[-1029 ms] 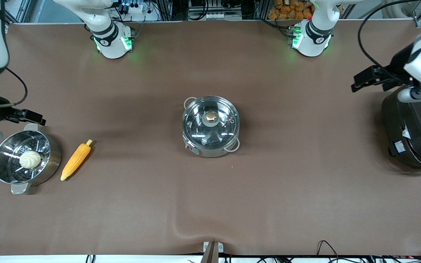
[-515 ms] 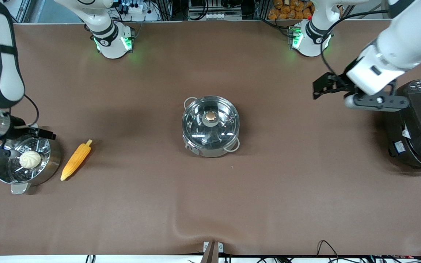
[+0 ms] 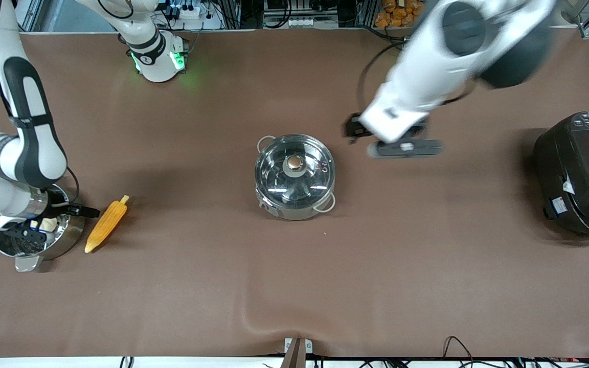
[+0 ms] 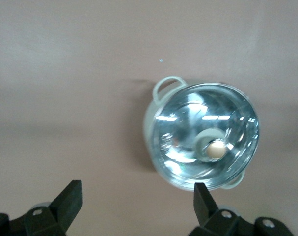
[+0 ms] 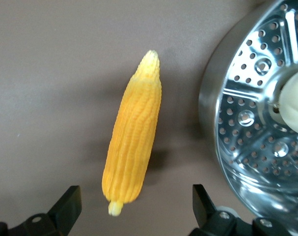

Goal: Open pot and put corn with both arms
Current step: 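Reach the left gripper to the pot lid while the right gripper reaches the corn, then grasp the lid knob with the left gripper while the right gripper grasps the corn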

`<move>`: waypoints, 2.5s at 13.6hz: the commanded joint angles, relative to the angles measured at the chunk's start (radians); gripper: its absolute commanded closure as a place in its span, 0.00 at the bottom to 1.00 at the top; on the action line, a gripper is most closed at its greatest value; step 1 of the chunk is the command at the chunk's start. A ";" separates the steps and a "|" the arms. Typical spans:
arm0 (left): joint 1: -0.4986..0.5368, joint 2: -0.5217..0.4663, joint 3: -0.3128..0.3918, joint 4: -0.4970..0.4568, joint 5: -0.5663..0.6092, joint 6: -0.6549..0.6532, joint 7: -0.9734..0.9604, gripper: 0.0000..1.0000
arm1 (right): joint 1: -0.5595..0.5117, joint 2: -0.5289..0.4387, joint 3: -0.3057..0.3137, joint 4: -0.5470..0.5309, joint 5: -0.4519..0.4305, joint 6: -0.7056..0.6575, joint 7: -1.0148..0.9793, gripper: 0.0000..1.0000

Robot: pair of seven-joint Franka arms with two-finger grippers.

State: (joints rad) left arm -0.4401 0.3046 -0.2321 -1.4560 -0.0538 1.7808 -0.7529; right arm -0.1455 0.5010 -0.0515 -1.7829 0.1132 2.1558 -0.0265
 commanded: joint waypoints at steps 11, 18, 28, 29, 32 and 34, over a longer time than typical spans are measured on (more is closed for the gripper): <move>-0.221 0.335 0.025 0.140 0.139 0.203 -0.424 0.00 | 0.040 0.159 0.005 0.100 0.005 0.027 0.160 0.00; -0.230 0.361 0.025 0.131 0.166 0.195 -0.436 0.00 | 0.033 0.182 0.005 0.089 0.002 0.032 0.129 0.00; -0.249 0.367 0.023 0.124 0.169 0.190 -0.505 0.29 | 0.027 0.176 0.007 0.083 0.006 0.036 0.004 1.00; -0.249 0.367 0.023 0.124 0.169 0.190 -0.508 0.35 | 0.032 0.160 0.007 0.085 0.005 0.027 -0.021 1.00; -0.252 0.366 0.023 0.124 0.169 0.190 -0.508 0.73 | 0.032 0.110 0.005 0.091 -0.006 0.001 -0.162 1.00; -0.252 0.361 0.023 0.124 0.170 0.190 -0.508 1.00 | 0.040 0.068 0.005 0.092 -0.032 -0.016 -0.202 1.00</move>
State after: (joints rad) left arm -0.6761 0.6650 -0.2143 -1.3363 0.0913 1.9693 -1.2305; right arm -0.1092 0.6336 -0.0496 -1.6762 0.1090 2.1745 -0.1820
